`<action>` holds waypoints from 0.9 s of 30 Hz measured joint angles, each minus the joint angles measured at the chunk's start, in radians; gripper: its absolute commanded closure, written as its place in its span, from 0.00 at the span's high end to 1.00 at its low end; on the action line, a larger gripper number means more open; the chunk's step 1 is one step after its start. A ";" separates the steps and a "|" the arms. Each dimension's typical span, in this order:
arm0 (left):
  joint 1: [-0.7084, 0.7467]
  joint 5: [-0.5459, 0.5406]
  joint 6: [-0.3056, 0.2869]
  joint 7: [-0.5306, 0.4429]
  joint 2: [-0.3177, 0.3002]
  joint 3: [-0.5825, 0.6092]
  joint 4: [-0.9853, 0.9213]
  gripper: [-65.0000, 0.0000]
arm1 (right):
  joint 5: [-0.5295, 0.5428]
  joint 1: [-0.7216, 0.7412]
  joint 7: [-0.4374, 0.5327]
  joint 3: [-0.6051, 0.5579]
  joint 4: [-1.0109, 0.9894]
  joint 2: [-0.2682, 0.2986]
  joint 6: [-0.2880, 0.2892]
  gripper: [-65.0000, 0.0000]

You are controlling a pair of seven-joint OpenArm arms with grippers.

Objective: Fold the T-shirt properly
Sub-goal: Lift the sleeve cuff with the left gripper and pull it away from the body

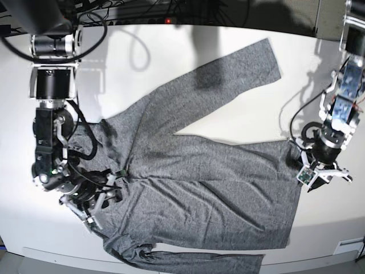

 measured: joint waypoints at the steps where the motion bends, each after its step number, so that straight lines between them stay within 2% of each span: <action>1: 0.030 0.018 0.000 0.026 -0.010 0.000 0.044 0.23 | -0.001 -0.005 -0.004 0.000 0.020 0.014 0.002 0.36; 5: 0.156 0.108 -0.001 0.091 -0.045 0.001 0.176 0.23 | 0.003 -0.053 -0.013 0.000 0.090 0.079 0.002 0.36; 9: 0.325 0.119 0.005 0.185 -0.056 -0.002 0.272 0.23 | 0.005 -0.150 -0.012 -0.002 0.142 0.153 0.002 0.36; 15: 0.590 0.140 -0.003 0.210 -0.055 0.004 0.512 0.23 | 0.005 -0.251 -0.002 -0.001 0.174 0.247 0.005 0.36; 17: 0.639 0.144 0.005 0.239 -0.057 -0.001 0.578 0.23 | 0.006 -0.252 -0.003 -0.001 0.174 0.258 0.005 0.36; 21: 0.719 0.138 -0.003 0.230 -0.052 -0.002 0.612 0.23 | 0.008 -0.249 0.016 -0.001 0.175 0.262 0.006 0.36; 25: 0.755 0.079 -0.001 0.177 -0.021 -0.002 0.586 0.25 | 0.009 -0.249 0.028 -0.001 0.175 0.262 0.005 0.36; 27: 0.768 0.072 -0.026 0.178 0.005 -0.002 0.582 0.29 | 0.009 -0.249 0.031 -0.001 0.175 0.262 0.006 0.36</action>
